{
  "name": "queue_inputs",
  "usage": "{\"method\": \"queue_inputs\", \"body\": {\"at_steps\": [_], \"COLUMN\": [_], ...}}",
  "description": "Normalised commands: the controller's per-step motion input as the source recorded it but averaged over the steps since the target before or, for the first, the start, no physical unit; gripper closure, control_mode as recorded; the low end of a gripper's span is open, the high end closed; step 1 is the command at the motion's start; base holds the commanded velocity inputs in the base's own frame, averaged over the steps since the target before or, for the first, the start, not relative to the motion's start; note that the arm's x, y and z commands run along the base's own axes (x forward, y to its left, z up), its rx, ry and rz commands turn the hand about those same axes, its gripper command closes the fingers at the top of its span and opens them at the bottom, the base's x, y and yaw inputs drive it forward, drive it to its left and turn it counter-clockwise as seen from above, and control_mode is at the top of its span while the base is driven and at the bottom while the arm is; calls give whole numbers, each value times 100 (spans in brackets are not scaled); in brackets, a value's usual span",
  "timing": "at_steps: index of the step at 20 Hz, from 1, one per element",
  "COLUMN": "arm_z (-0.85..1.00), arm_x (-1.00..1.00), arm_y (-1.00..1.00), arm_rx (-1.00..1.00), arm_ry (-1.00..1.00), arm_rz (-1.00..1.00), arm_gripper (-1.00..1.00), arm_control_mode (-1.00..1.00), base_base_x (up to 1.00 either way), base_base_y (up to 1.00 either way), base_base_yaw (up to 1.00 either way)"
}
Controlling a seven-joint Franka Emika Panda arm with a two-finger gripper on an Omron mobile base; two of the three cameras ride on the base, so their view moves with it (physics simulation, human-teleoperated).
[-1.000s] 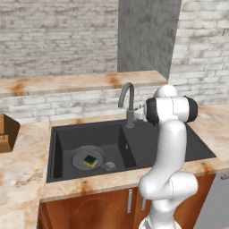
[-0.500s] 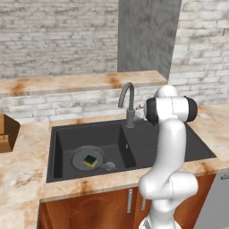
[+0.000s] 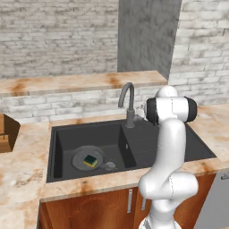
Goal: Pick the pan and sponge and place them into the sink. Then turn on the water.
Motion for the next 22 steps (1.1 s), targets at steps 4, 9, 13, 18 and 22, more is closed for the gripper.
{"method": "queue_inputs", "body": {"at_steps": [4, 9, 13, 18, 22], "arm_z": [-1, -2, 0, 0, 0], "arm_x": [0, 0, -8, -2, 0], "arm_y": [-96, -76, -41, -3, 0], "arm_rx": [20, 16, 11, 2, 0], "arm_ry": [3, 1, 0, 0, 0], "arm_rz": [-11, -8, -2, -1, 0], "arm_gripper": [100, 100, 100, 100, 100], "arm_control_mode": [-100, -100, -100, -100, -100], "base_base_x": [0, 0, 0, 0, 0], "base_base_y": [0, 0, 0, 0, 0], "base_base_yaw": [0, 0, 0, 0, 0]}}
